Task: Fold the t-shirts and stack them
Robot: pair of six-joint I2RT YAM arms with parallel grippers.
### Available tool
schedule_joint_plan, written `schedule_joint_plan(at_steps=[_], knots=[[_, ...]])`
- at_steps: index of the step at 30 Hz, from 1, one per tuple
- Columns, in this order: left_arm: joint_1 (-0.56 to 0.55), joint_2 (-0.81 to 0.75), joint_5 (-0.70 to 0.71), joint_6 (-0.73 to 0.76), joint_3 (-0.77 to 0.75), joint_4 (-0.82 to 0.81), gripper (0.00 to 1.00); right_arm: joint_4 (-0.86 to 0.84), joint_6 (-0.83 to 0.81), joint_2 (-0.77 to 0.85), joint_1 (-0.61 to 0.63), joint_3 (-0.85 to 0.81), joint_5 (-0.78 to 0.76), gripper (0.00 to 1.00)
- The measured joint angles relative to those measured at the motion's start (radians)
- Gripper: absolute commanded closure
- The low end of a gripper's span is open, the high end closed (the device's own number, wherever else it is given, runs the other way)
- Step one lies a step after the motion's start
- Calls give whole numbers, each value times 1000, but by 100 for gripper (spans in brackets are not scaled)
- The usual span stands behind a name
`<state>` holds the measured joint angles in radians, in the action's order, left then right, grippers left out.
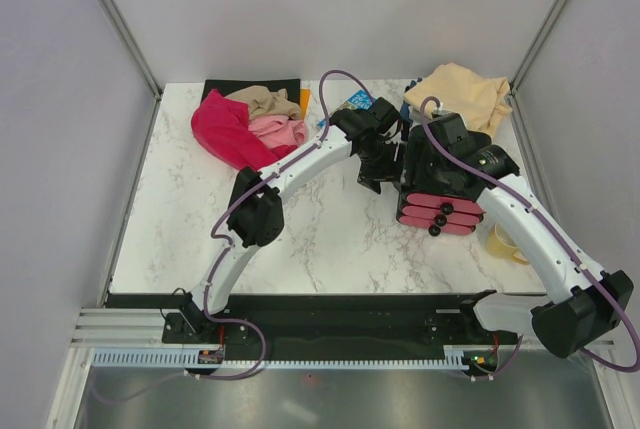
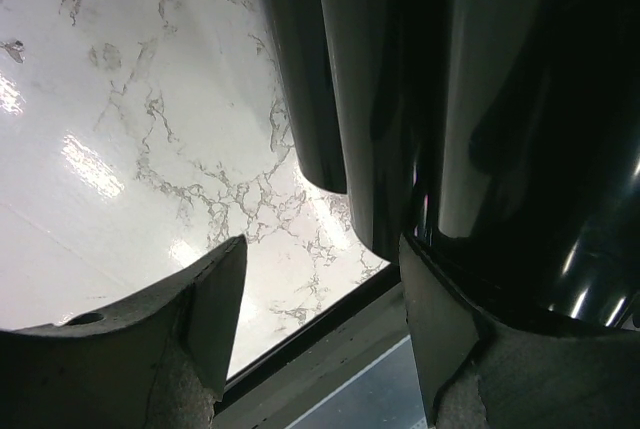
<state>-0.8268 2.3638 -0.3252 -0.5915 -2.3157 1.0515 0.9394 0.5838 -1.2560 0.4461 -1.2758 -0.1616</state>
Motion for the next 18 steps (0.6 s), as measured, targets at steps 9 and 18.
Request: schedule_joint_plan(at_steps=[9, 18], knots=[[-1, 8, 0, 0, -16, 11, 30, -1, 0, -2, 2, 0, 0, 23], [-15, 49, -9, -2, -62, 8, 29, 3, 0, 0, 2, 2, -29, 23]])
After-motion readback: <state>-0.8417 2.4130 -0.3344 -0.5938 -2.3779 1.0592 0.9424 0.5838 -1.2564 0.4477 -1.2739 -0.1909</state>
